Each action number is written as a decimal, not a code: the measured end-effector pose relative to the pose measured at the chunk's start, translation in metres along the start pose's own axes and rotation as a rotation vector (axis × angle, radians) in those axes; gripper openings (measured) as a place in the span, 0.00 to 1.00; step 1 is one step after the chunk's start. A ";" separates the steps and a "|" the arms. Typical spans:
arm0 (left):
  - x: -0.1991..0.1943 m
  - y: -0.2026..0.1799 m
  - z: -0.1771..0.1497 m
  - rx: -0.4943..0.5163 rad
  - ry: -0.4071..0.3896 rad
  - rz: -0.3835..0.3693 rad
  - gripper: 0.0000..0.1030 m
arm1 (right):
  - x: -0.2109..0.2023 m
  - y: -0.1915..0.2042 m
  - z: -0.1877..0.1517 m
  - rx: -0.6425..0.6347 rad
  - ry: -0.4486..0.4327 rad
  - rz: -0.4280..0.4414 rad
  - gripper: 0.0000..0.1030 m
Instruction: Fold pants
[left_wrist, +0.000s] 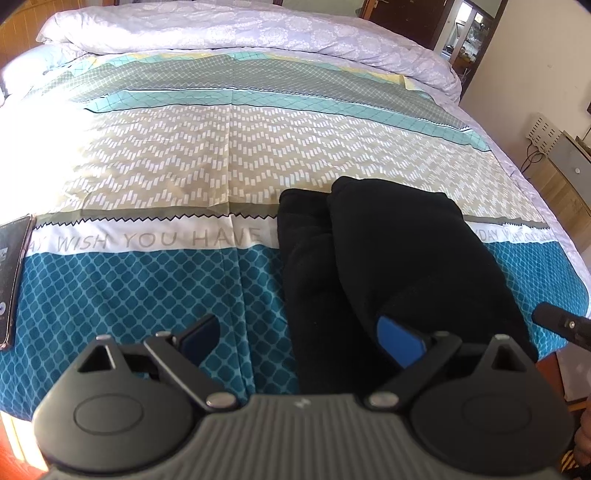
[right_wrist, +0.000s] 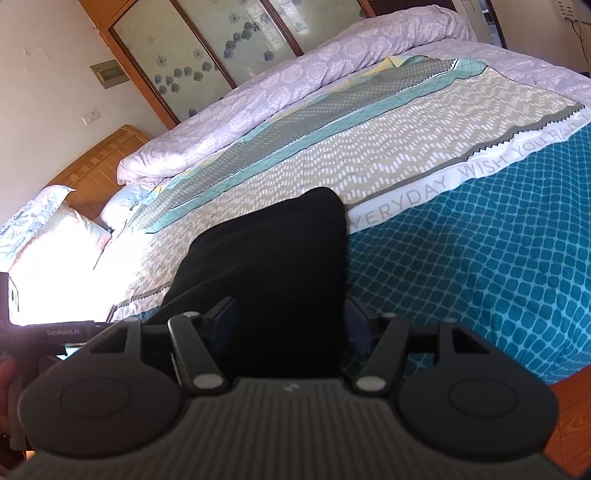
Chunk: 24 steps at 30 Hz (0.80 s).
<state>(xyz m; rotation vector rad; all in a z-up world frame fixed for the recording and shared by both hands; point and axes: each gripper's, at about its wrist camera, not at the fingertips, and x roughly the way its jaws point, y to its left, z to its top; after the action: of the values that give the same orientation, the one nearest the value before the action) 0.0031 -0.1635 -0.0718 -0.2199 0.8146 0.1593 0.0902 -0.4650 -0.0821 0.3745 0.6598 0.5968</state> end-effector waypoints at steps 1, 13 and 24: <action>0.000 0.000 0.001 0.000 0.001 -0.003 0.94 | -0.001 -0.003 0.001 0.001 0.001 0.002 0.66; 0.009 0.026 0.029 -0.164 0.076 -0.192 1.00 | 0.014 -0.033 0.028 0.051 0.023 0.054 0.72; 0.059 -0.009 0.002 -0.157 0.191 -0.277 0.84 | 0.050 -0.040 0.007 0.126 0.177 0.163 0.76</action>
<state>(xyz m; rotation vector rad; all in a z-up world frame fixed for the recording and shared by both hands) 0.0462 -0.1686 -0.1127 -0.4983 0.9532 -0.0602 0.1422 -0.4651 -0.1198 0.5008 0.8440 0.7515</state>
